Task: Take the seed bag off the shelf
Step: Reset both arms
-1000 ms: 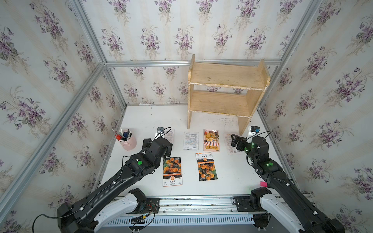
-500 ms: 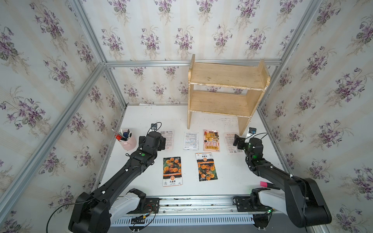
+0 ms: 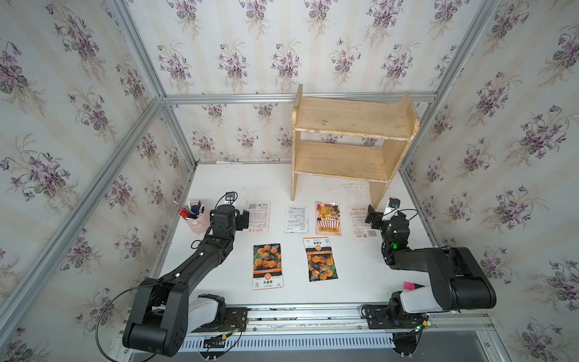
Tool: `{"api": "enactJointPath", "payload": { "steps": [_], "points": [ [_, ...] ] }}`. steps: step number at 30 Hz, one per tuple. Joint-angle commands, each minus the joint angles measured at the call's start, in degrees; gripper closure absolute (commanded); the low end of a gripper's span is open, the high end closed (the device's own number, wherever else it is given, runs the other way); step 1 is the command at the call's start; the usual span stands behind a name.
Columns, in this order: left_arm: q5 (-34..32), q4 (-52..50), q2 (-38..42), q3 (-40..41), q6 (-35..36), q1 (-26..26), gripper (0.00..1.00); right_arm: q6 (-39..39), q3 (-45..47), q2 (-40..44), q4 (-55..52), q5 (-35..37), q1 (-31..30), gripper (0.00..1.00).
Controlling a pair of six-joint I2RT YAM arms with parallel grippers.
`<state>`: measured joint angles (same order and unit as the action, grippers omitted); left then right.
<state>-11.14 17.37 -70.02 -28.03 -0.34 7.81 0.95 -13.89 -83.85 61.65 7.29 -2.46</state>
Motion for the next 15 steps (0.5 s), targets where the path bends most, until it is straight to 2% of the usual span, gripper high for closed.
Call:
{"api": "enactJointPath", "payload": {
  "steps": [1, 8, 15],
  "points": [
    [5.4, 8.6, -0.4, 1.7, 2.8, -2.0, 0.00, 0.2, 0.7, -1.2, 7.7, -3.6, 0.2, 0.00],
    [11.8, 15.7, -2.1, 4.3, 3.7, -5.9, 0.00, 0.3, 1.7, -3.7, 11.7, -3.1, 0.2, 0.01],
    [13.0, 18.9, -5.6, 4.2, 4.6, -6.4, 0.00, 0.0, 0.6, -3.8, 9.7, -3.3, 0.1, 0.00]
  ]
}}
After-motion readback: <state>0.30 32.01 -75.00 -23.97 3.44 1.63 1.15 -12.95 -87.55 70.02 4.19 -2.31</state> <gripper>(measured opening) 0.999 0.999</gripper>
